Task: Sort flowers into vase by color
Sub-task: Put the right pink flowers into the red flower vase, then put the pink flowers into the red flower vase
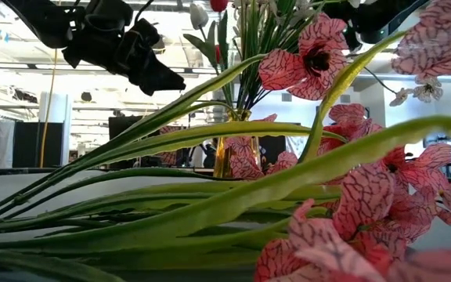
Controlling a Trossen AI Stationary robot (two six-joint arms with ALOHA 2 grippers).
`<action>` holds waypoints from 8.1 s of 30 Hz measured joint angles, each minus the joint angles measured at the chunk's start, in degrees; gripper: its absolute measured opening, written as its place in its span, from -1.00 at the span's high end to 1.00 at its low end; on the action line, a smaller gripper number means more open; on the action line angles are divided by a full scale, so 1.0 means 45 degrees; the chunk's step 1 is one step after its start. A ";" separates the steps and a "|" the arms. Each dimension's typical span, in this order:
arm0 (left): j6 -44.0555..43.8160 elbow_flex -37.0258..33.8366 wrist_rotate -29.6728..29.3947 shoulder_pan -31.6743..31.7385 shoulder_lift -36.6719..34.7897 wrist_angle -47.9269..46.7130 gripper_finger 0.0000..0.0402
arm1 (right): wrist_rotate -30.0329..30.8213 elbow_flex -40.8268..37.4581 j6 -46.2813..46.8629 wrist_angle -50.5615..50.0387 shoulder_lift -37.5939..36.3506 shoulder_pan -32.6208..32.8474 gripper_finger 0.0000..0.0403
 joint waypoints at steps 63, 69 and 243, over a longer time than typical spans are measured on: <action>-0.0144 0.0000 0.0082 -0.0005 0.0000 -0.0335 0.29 | 0.0005 0.2160 -0.0266 -0.4567 0.0594 0.0351 -0.30; -0.0130 0.0000 0.0318 -0.0007 0.0000 -0.0536 0.29 | 0.0020 0.4010 -0.0853 -0.7392 0.1906 0.0261 -0.30; -0.7716 0.4614 -0.7091 -1.6008 0.8601 -0.6144 0.92 | 1.4385 0.9413 1.1512 -2.2479 0.1930 1.6030 -0.29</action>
